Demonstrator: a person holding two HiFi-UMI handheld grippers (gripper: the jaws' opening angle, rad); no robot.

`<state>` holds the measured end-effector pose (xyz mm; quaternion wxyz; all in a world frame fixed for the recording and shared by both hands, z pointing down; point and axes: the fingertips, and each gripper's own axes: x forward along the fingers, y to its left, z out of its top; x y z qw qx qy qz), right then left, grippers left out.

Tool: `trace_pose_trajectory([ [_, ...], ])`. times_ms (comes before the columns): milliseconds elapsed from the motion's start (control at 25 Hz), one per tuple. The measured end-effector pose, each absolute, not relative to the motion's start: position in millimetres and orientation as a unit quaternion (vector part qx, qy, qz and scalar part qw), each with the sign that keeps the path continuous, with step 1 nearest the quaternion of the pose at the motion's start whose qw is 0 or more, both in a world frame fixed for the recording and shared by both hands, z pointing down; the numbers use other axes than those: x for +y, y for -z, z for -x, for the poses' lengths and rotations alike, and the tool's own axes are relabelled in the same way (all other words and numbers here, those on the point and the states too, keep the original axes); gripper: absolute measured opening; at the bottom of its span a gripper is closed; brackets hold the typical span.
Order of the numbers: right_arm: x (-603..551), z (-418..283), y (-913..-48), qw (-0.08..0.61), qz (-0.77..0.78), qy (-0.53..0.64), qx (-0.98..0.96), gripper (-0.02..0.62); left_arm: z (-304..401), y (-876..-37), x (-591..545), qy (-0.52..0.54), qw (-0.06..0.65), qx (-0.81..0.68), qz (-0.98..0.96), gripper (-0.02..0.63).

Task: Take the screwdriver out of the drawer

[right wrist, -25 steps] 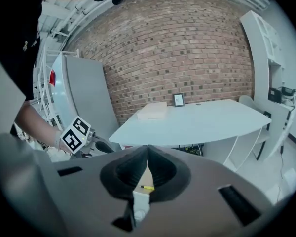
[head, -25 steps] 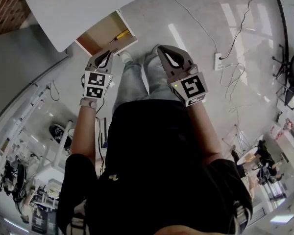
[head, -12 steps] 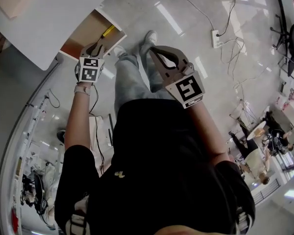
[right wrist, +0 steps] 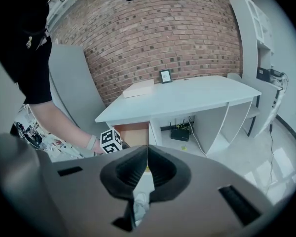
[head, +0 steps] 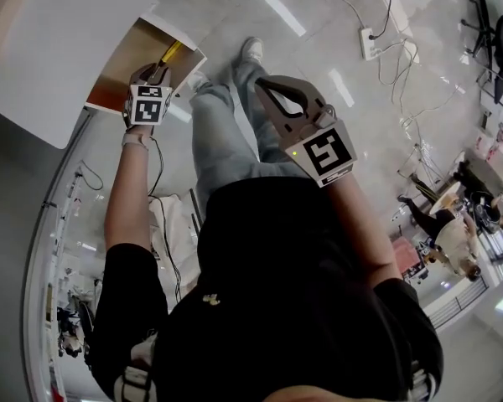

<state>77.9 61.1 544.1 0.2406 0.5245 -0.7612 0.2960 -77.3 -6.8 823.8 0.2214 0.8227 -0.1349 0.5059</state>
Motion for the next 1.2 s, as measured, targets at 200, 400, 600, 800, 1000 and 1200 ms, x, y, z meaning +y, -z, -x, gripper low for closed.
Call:
trace_pose_trajectory([
  [200,67.0,-86.7,-566.5,0.241,-0.533,-0.317,-0.746,0.014,71.5,-858.5,-14.1,-0.531,0.214,-0.123,-0.81,0.123],
  [400,76.2,-86.7,-586.3,0.249,-0.534,-0.331,-0.737,0.014,62.5,-889.3,-19.3,-0.545,0.199,-0.101,-0.808,0.122],
  [600,86.4,-94.3,-596.4,0.252,-0.541,-0.347,-0.724,0.014,53.7,-909.4,-14.8,-0.562,0.192,-0.077,-0.801,0.121],
  [800,94.1,-102.3,-604.5,0.248,-0.549,-0.359,-0.713,0.014,47.8,-929.2,-8.3,-0.581,0.182,-0.06,-0.791,0.121],
  [1000,95.1,-103.3,-608.2,0.238,-0.555,-0.373,-0.705,0.014,47.1,-939.2,-14.4,-0.589,0.182,-0.068,-0.784,0.121],
  [1200,94.7,-102.4,-608.3,0.235,-0.558,-0.375,-0.702,0.014,47.1,-945.8,-15.0,-0.598,0.172,-0.061,-0.781,0.117],
])
